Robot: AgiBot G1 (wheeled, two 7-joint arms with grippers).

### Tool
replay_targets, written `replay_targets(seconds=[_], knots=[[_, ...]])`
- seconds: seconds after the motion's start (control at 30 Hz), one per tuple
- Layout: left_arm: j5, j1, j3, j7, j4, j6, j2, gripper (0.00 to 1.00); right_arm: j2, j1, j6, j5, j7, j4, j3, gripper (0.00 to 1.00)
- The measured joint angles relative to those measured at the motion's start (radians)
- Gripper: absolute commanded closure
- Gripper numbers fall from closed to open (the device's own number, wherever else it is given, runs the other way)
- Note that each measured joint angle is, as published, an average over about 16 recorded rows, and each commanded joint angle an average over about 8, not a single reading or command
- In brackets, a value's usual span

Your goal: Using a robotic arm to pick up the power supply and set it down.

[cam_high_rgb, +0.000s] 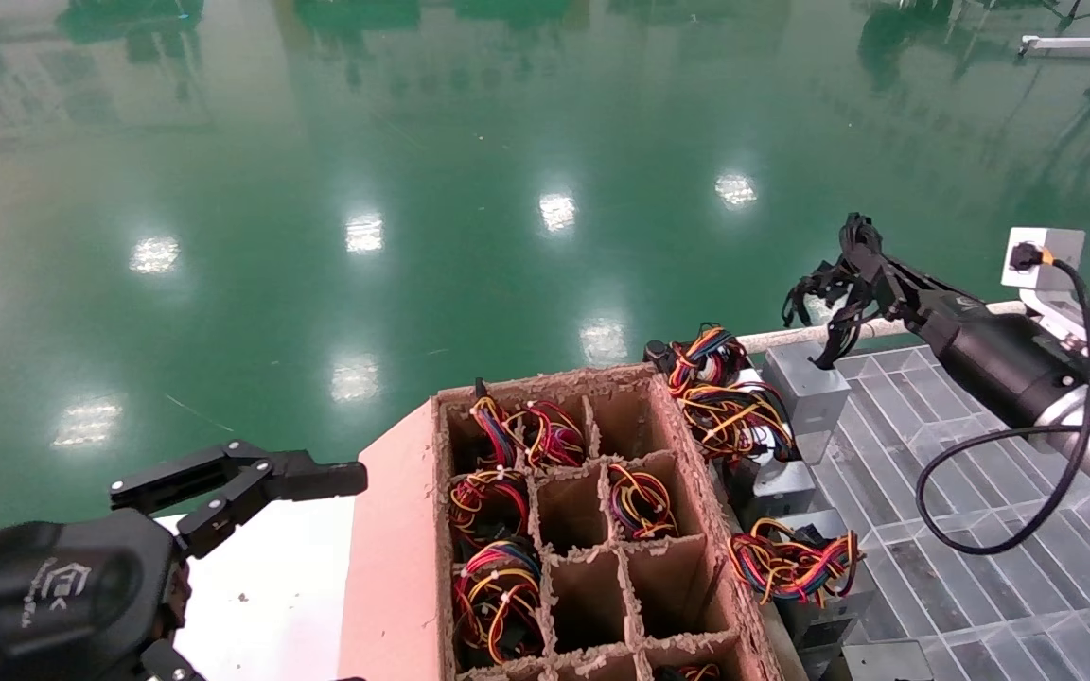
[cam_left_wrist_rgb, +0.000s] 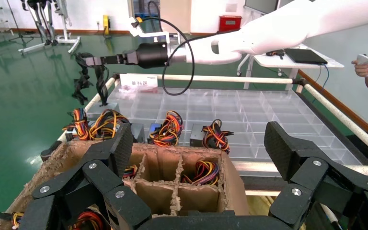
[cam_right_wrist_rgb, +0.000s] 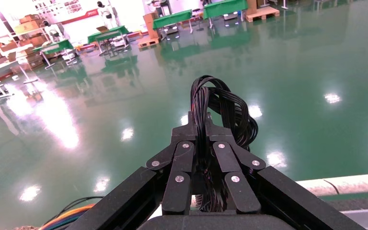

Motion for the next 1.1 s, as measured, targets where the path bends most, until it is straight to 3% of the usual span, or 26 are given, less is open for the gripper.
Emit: replay_targets(seconds=[0.33, 0.37, 0.57, 0.63, 1.1], knots=[[0.000, 0.000, 0.000, 0.000, 0.000, 0.000, 0.000, 0.00, -0.017, 0.007, 0.022, -0.011, -0.017, 0.001, -0.008, 0.99], [0.000, 0.000, 0.000, 0.000, 0.000, 0.000, 0.000, 0.00, -0.017, 0.006, 0.025, -0.012, -0.020, 0.001, -0.008, 0.93], [0.000, 0.000, 0.000, 0.000, 0.000, 0.000, 0.000, 0.00, -0.019, 0.001, 0.039, -0.016, -0.035, -0.001, -0.011, 0.18], [0.000, 0.000, 0.000, 0.000, 0.000, 0.000, 0.000, 0.00, -0.019, -0.001, 0.043, -0.016, -0.038, -0.002, -0.012, 0.00], [-0.001, 0.000, 0.000, 0.000, 0.000, 0.000, 0.000, 0.00, -0.019, -0.003, 0.046, -0.016, -0.040, -0.002, -0.012, 0.00]])
